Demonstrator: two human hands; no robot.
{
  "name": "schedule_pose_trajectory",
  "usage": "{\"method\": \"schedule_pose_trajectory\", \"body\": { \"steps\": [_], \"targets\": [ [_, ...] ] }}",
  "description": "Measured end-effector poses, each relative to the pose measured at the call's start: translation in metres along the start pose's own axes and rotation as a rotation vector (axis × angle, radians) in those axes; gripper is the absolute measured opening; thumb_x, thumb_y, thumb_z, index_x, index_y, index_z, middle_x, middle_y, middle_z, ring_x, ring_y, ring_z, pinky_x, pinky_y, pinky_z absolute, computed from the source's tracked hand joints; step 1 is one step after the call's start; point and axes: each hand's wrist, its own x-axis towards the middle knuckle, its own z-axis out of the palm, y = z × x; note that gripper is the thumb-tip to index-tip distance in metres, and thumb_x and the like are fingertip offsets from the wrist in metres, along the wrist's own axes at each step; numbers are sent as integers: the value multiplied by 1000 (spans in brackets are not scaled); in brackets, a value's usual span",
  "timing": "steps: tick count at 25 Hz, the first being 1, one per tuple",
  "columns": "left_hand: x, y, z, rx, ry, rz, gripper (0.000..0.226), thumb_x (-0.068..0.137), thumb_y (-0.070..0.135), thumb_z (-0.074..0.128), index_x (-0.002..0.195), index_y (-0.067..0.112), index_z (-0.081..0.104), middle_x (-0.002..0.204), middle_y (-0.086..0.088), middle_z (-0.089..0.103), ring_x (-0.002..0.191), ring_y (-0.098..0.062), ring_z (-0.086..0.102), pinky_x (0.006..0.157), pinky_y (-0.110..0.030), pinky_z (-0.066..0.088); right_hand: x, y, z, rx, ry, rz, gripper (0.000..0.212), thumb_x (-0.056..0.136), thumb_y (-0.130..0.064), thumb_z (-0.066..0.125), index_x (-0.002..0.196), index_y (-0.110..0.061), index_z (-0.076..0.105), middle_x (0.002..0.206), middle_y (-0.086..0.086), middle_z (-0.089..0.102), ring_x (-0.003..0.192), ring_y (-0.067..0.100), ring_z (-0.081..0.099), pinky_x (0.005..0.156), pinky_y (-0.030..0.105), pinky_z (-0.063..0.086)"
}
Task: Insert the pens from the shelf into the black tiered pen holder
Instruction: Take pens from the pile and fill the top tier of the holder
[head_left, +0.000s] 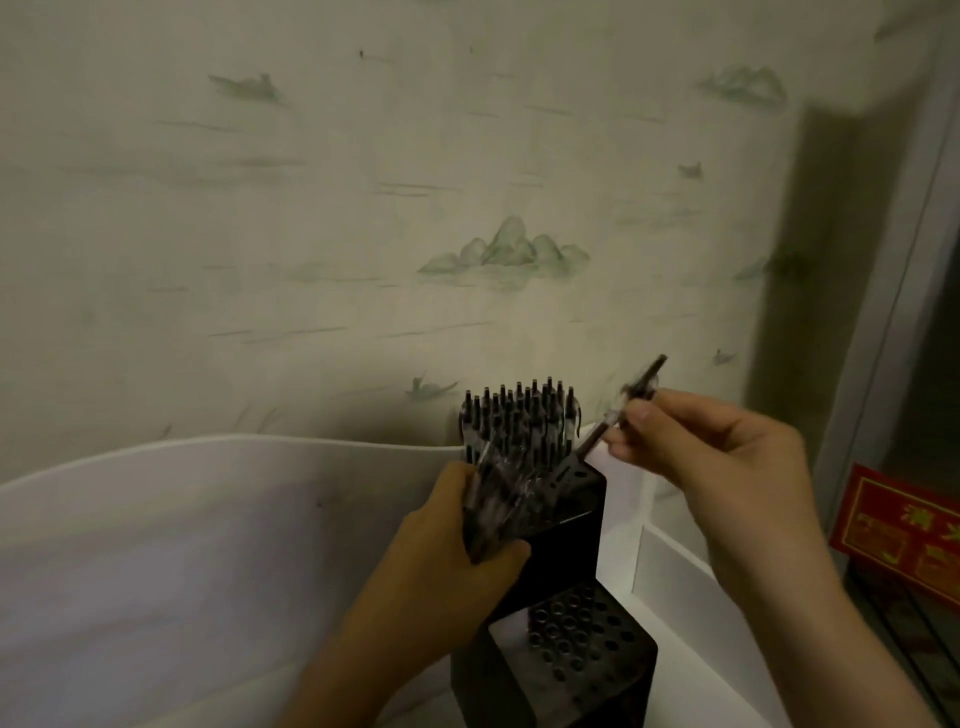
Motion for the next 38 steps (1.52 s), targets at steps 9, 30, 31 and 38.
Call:
{"method": "schedule_pose_trajectory", "body": {
  "steps": [9,30,31,38],
  "targets": [
    [10,-4,-8,-78,61,-63,24,94,20,59,105,40,52,62,26,60,53,5,54,55,-18,44,50,48,26,-547,-125,-310,13,85,-22,71,97,-21,76,75,-12,72,71,1,68,74,26,58],
    [14,3,9,-158,86,18,21,94,18,58,109,31,53,59,17,59,50,-1,52,52,-20,45,63,78,23,-694,-345,-192,21,80,-21,77,100,-18,75,78,-8,72,70,-2,66,73,14,55],
    [13,3,10,-162,83,14,22,94,18,58,110,31,53,58,17,58,49,-1,52,51,-19,45,61,76,22,-695,-331,-208,24,79,-23,78,102,-18,74,79,-10,72,71,-4,64,71,8,51],
    [12,4,17,-196,68,6,28,94,18,59,113,38,53,71,1,64,47,-8,54,49,-19,45,22,48,8,-283,-496,-31,7,80,-16,74,84,-22,75,72,-8,74,66,7,70,62,18,56]
  ]
}}
